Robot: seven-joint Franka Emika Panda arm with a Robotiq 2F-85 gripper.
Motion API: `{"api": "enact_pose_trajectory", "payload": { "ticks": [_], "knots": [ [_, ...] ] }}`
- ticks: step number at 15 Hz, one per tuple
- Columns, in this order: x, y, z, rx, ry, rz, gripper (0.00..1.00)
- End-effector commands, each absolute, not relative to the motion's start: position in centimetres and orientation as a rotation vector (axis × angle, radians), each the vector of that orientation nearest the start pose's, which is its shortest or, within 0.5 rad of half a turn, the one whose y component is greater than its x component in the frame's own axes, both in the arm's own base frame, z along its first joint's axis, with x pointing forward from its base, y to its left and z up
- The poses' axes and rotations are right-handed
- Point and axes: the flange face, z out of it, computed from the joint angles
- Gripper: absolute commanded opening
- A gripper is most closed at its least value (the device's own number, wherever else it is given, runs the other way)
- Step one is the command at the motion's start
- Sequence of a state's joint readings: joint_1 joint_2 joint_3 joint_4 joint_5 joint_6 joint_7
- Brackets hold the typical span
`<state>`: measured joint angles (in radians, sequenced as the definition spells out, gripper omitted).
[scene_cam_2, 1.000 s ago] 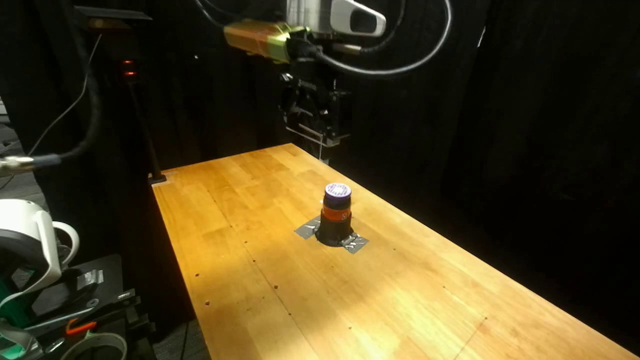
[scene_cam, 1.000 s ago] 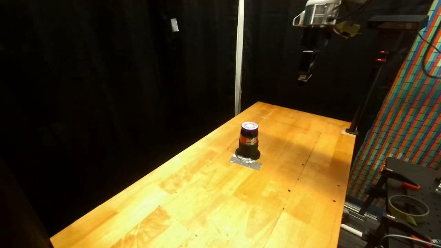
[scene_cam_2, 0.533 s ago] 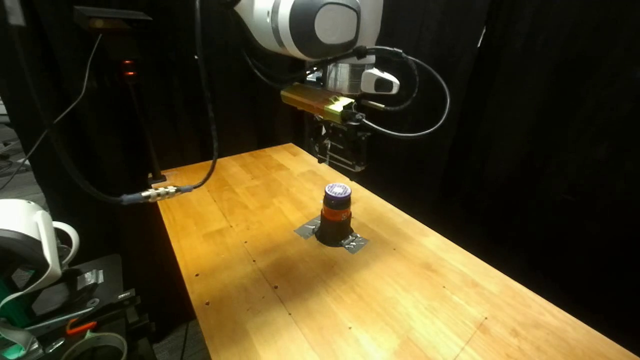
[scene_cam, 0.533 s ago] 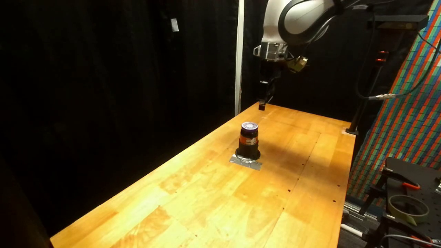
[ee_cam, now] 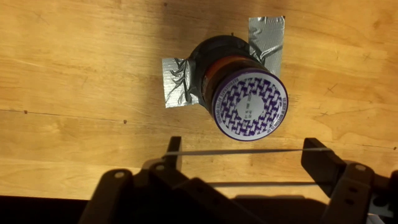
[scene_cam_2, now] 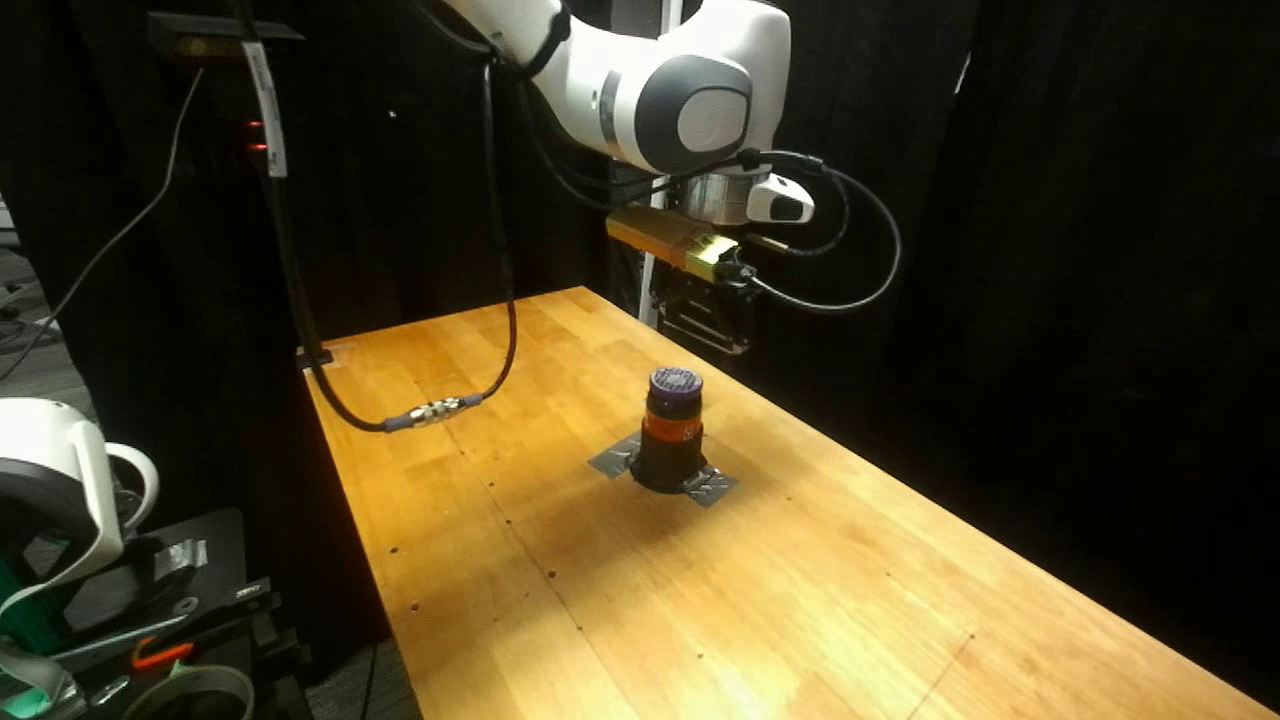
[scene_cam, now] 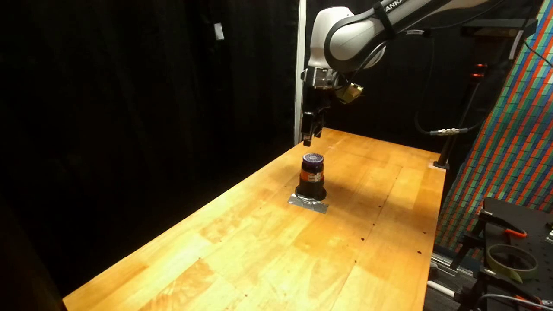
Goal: Put the band over the bottom of the brown coffee cup
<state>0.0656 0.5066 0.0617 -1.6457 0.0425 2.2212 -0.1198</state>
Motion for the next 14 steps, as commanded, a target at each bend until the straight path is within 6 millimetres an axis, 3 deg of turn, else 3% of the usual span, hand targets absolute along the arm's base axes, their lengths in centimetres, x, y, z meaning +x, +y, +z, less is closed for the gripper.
{"api": "enact_pose_trajectory", "payload": {
  "ticks": [1, 9, 14],
  "knots": [
    [69.7, 9.7, 32.0, -3.018, -0.289, -0.126, 1.00],
    [70.4, 10.9, 27.3, -3.009, -0.261, -0.038, 1.00],
    [70.7, 11.1, 25.8, -3.025, -0.216, -0.042, 1.00]
  ]
}}
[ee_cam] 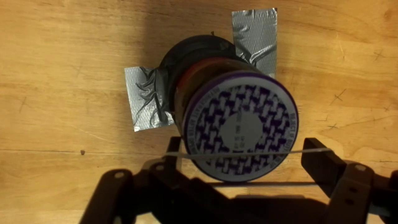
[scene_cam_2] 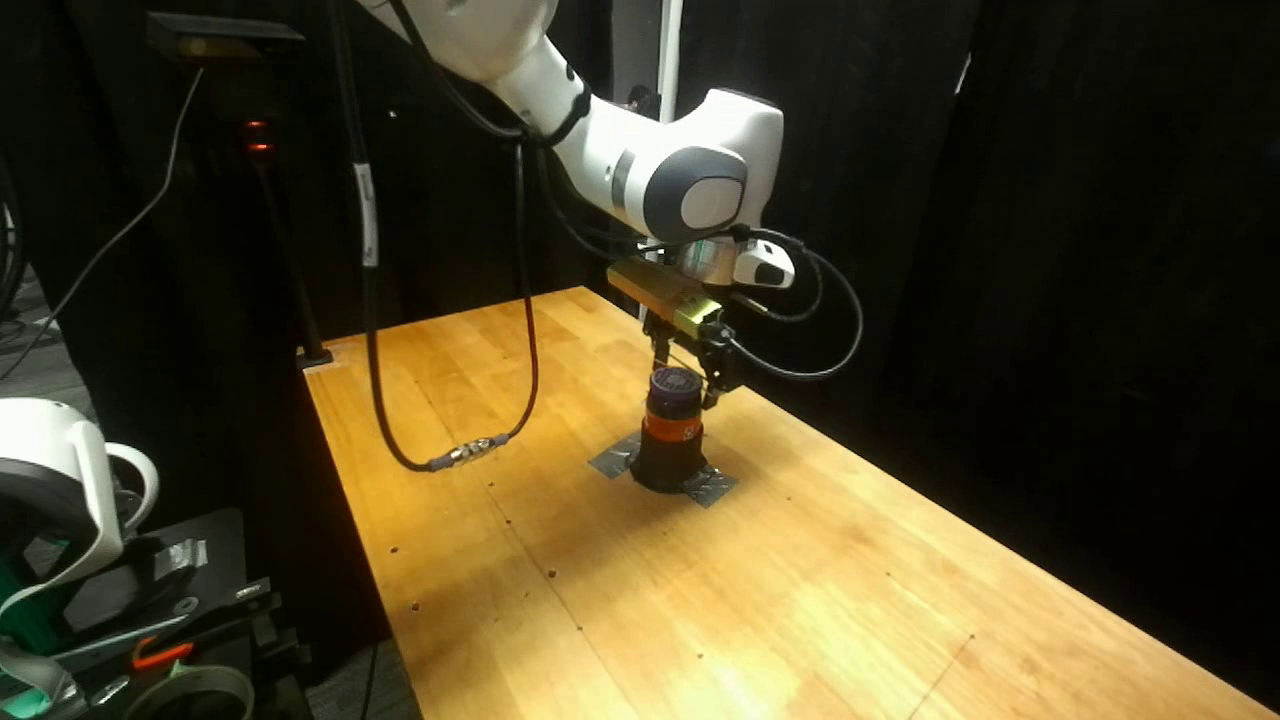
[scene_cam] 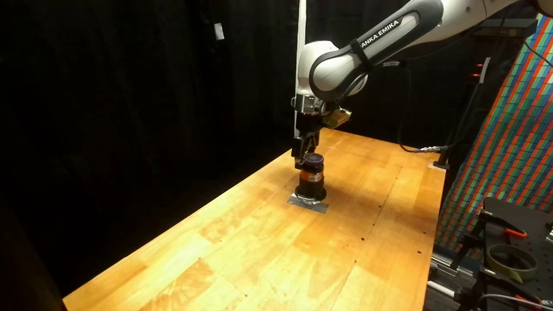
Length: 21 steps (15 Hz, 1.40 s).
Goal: Put the band over the bottom of the brown coffee cup
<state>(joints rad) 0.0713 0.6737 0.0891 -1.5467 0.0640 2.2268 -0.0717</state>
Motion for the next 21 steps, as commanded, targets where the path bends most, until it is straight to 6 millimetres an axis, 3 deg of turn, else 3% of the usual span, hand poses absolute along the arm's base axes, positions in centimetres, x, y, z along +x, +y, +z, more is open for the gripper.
{"api": "enact_pose_trajectory", "payload": {
  "ticks": [1, 4, 9, 15, 21],
  "knots": [
    [70.9, 11.1, 25.7, -3.034, -0.197, -0.053, 1.00],
    [71.0, 11.2, 25.3, -3.048, -0.167, -0.044, 1.00],
    [69.2, 11.6, 24.6, -3.128, -0.201, 0.271, 1.00],
    [66.9, 13.2, 25.0, -3.220, -0.212, 0.437, 1.00],
    [64.9, 13.7, 24.9, -3.253, -0.194, 0.395, 1.00]
  ]
}}
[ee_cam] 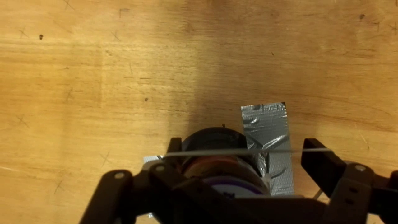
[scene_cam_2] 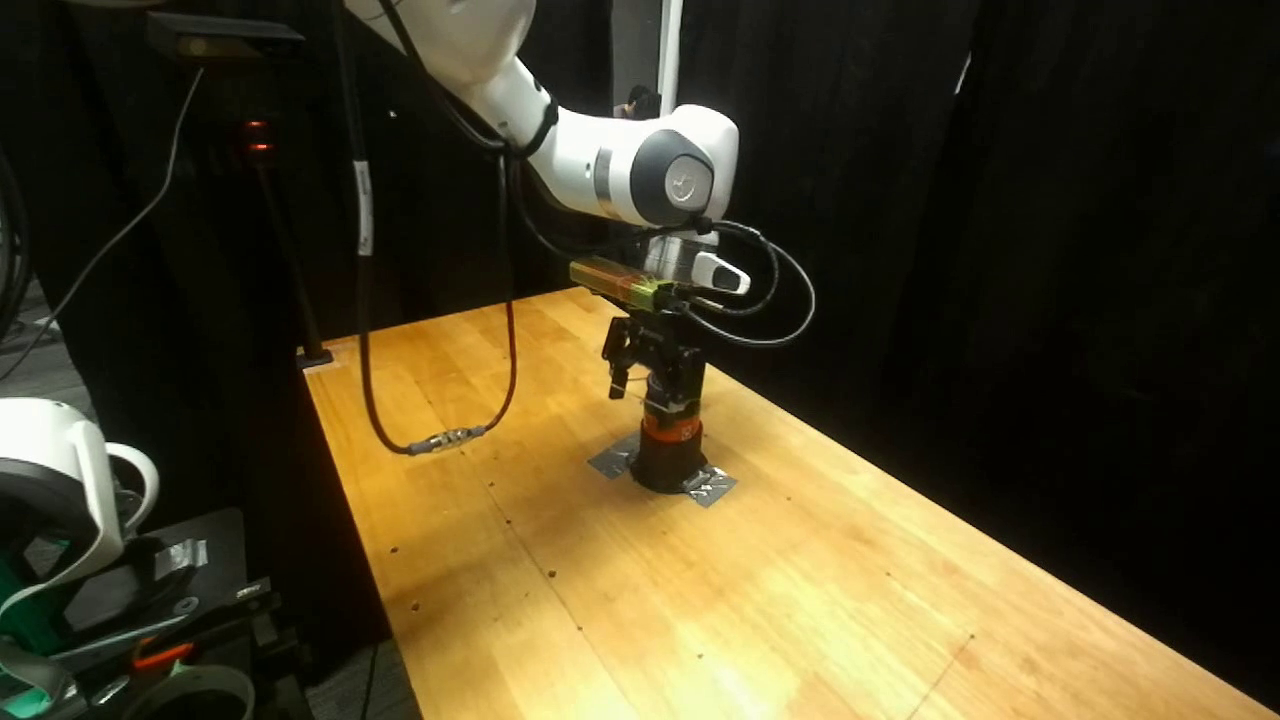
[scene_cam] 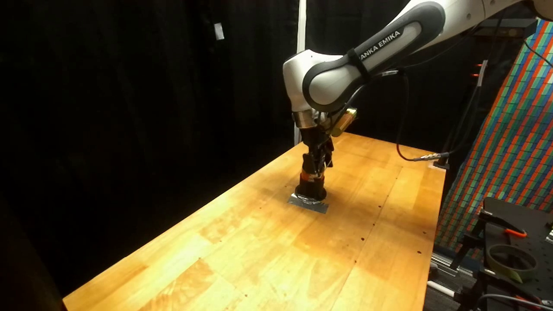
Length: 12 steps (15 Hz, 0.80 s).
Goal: Put the band over the bottom of the brown coffee cup
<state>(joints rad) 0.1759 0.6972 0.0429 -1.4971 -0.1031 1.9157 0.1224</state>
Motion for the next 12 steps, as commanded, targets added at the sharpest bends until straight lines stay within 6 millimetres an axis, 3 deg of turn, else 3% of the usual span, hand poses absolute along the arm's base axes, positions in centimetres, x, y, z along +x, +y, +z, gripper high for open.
{"api": "enact_pose_trajectory", "payload": {
  "ticks": [1, 6, 12],
  "knots": [
    [64.3, 13.7, 25.0, -3.260, -0.190, 0.356, 1.00],
    [60.9, 13.5, 25.4, -3.282, -0.182, 0.145, 1.00],
    [56.4, 14.8, 25.4, -3.267, -0.196, -0.329, 1.00]
  ]
}}
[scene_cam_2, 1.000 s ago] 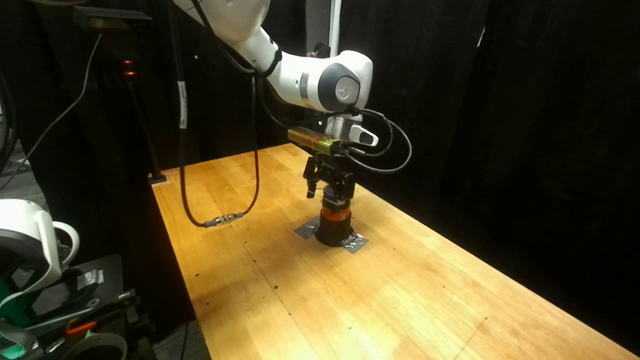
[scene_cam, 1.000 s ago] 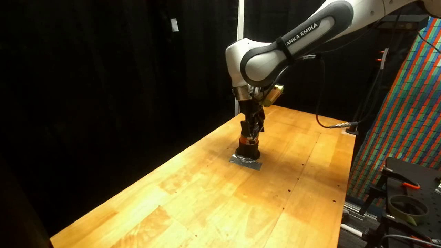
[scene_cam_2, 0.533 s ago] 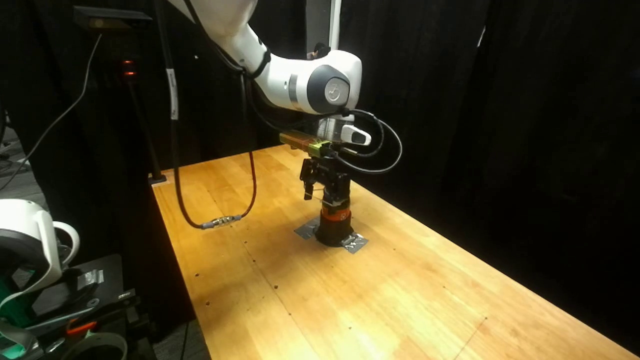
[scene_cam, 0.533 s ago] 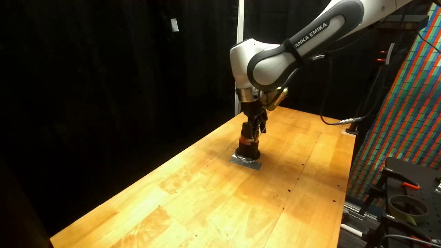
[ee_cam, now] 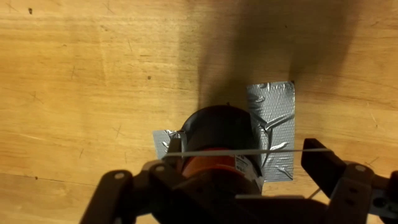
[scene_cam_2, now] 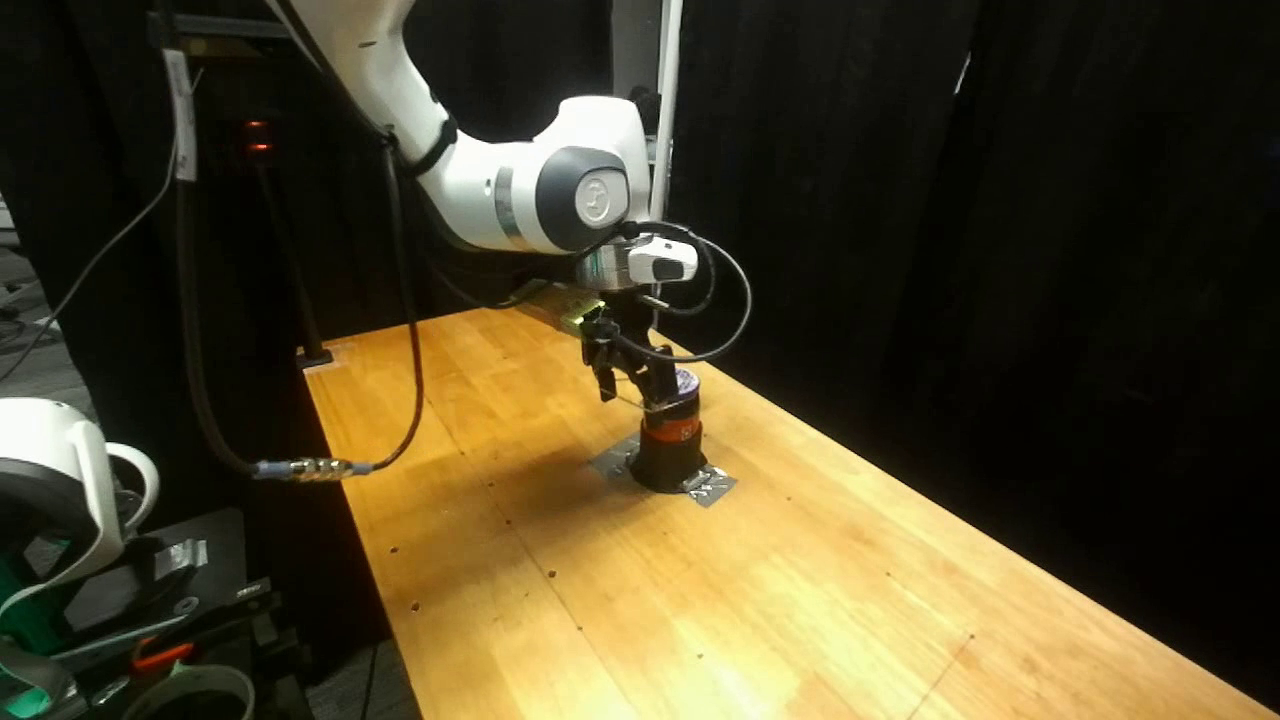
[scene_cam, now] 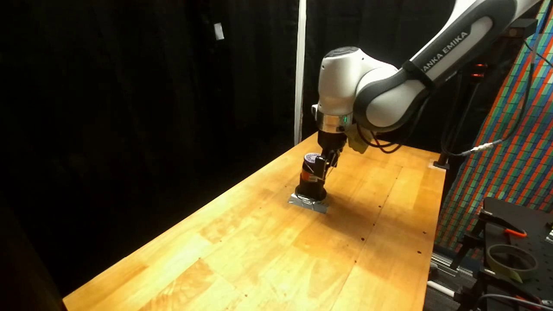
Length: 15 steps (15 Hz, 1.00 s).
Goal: Put the band over the bottom of the brown coffee cup
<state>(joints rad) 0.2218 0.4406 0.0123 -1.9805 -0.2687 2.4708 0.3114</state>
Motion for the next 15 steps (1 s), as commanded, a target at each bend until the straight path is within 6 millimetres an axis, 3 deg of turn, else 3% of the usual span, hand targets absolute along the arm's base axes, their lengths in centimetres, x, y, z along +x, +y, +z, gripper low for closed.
{"api": "enact_pose_trajectory", "payload": {
  "ticks": [1, 5, 9, 12, 15],
  "knots": [
    [55.6, 15.0, 25.1, -3.253, -0.189, -0.415, 1.00],
    [53.4, 15.3, 24.7, -3.225, -0.164, -0.674, 1.00],
    [53.4, 15.4, 25.3, -3.211, -0.131, -0.904, 1.00],
    [52.9, 16.2, 25.2, -3.190, -0.094, -1.014, 1.00],
    [51.2, 16.9, 24.2, -3.184, -0.064, -1.044, 1.00]
  ]
}}
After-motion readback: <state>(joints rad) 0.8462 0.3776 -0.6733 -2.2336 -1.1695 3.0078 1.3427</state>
